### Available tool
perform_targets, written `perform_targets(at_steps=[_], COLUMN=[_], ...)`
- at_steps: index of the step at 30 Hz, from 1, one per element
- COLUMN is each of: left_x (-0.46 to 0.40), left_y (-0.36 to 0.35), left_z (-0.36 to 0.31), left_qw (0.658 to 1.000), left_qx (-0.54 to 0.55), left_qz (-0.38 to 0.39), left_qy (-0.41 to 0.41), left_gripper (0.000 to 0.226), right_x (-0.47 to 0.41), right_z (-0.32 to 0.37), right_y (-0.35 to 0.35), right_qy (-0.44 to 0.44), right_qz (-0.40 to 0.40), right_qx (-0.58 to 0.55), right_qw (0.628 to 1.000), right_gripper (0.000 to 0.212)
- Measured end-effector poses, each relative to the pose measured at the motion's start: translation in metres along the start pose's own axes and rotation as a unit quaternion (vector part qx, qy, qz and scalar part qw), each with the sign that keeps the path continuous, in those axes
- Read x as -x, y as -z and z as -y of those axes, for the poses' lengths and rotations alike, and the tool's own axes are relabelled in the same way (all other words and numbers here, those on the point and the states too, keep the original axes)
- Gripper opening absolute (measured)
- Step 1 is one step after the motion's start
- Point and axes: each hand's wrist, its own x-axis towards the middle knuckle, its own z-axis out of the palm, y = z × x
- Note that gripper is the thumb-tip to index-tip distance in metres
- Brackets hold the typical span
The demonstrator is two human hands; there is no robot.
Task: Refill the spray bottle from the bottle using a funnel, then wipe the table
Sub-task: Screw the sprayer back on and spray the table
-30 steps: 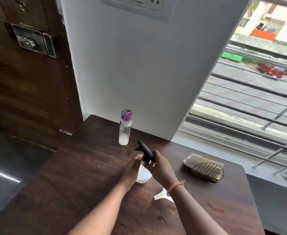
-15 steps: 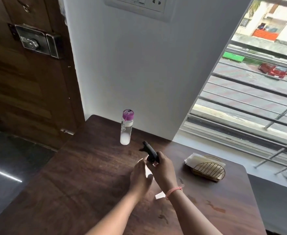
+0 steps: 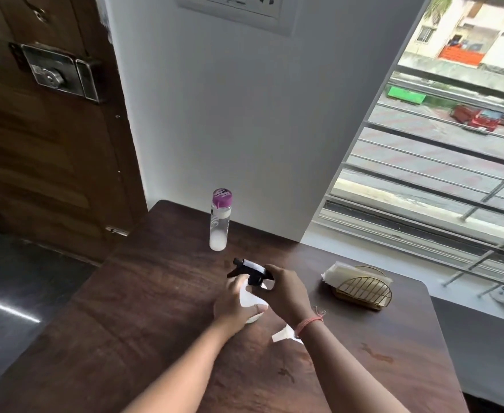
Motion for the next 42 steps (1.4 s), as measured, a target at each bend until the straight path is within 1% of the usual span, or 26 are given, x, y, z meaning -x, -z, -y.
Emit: perform_targets(at_steps=[2, 3, 4, 7, 9, 11, 12, 14, 15, 17, 19, 22, 24, 26, 29, 32, 33, 35, 37, 38, 40, 41, 42], left_x=[0.012, 0.014, 0.015, 0.009, 0.004, 0.009, 0.012, 0.019, 0.023, 0.026, 0.027, 0.033, 0.037, 0.044, 0.061, 0.084, 0.091, 0.109, 0.122, 0.128, 0.138, 0.144, 0.152], left_y=[-0.015, -0.02, -0.022, -0.014, -0.01, -0.012, -0.015, -0.021, -0.022, -0.022, -0.021, -0.019, -0.017, -0.013, -0.005, 0.0, 0.001, 0.006, 0.01, 0.011, 0.015, 0.018, 0.023], left_z=[-0.006, -0.006, -0.007, -0.006, -0.004, -0.007, -0.008, -0.008, -0.008, -0.003, 0.004, 0.012, 0.018, 0.022, 0.025, 0.029, 0.029, 0.021, 0.014, 0.011, 0.012, 0.015, 0.017], left_qw=[0.996, 0.992, 0.99, 0.992, 0.994, 0.994, 0.992, 0.987, 0.986, 0.987, 0.987, 0.989, 0.992, 0.996, 0.993, 0.986, 0.986, 0.983, 0.976, 0.971, 0.953, 0.94, 0.925], left_qx=[0.0, 0.008, 0.014, 0.002, -0.008, -0.022, -0.025, -0.022, -0.013, 0.023, 0.056, 0.045, 0.044, 0.066, 0.119, 0.153, 0.151, 0.156, 0.182, 0.194, 0.233, 0.266, 0.303], left_qz=[-0.087, -0.116, -0.129, -0.089, -0.069, -0.091, -0.114, -0.155, -0.163, -0.156, -0.148, -0.141, -0.112, -0.062, 0.012, 0.062, 0.074, 0.098, 0.118, 0.139, 0.19, 0.214, 0.231], left_qy=[0.032, 0.039, 0.047, 0.083, 0.079, 0.055, 0.044, 0.026, 0.014, -0.008, -0.02, -0.028, -0.027, -0.015, 0.017, 0.009, -0.003, -0.012, -0.015, -0.023, -0.03, -0.019, -0.003], left_gripper=[0.084, 0.082, 0.081, 0.084, 0.085, 0.084, 0.081, 0.074, 0.073, 0.072, 0.075, 0.078, 0.081, 0.086, 0.088, 0.087, 0.087, 0.081, 0.075, 0.078, 0.096, 0.099, 0.096], right_x=[0.004, 0.005, 0.005, 0.005, 0.006, 0.01, 0.012, 0.018, 0.02, 0.023, 0.026, 0.035, 0.046, 0.057, 0.071, 0.086, 0.089, 0.096, 0.103, 0.106, 0.113, 0.117, 0.122], right_z=[0.006, 0.008, 0.009, 0.01, 0.011, 0.012, 0.012, 0.012, 0.013, 0.013, 0.012, 0.013, 0.016, 0.018, 0.02, 0.025, 0.028, 0.036, 0.043, 0.047, 0.054, 0.057, 0.059], right_y=[-0.004, -0.006, -0.007, -0.01, -0.012, -0.014, -0.015, -0.017, -0.018, -0.018, -0.019, -0.022, -0.023, -0.024, -0.027, -0.032, -0.034, -0.037, -0.039, -0.04, -0.042, -0.042, -0.043], right_qy=[-0.013, -0.019, -0.025, -0.036, -0.051, -0.064, -0.066, -0.06, -0.055, -0.053, -0.065, -0.085, -0.106, -0.112, -0.097, -0.04, -0.019, 0.01, 0.017, 0.011, -0.014, -0.031, -0.046], right_qz=[-0.02, -0.025, -0.027, -0.031, -0.034, -0.048, -0.062, -0.083, -0.088, -0.081, -0.068, -0.068, -0.053, -0.022, 0.026, 0.101, 0.119, 0.138, 0.137, 0.125, 0.096, 0.081, 0.07], right_qx=[0.021, 0.024, 0.025, 0.02, 0.018, 0.023, 0.027, 0.02, 0.013, -0.016, -0.064, -0.158, -0.227, -0.28, -0.347, -0.361, -0.352, -0.322, -0.321, -0.331, -0.348, -0.348, -0.341], right_qw=[0.999, 0.999, 0.999, 0.999, 0.998, 0.996, 0.995, 0.995, 0.994, 0.995, 0.994, 0.981, 0.967, 0.953, 0.932, 0.926, 0.928, 0.937, 0.937, 0.935, 0.932, 0.934, 0.936], right_gripper=[0.028, 0.031, 0.032, 0.032, 0.032, 0.032, 0.032, 0.03, 0.03, 0.033, 0.042, 0.05, 0.051, 0.048, 0.041, 0.051, 0.049, 0.039, 0.023, 0.017, 0.024, 0.028, 0.028])
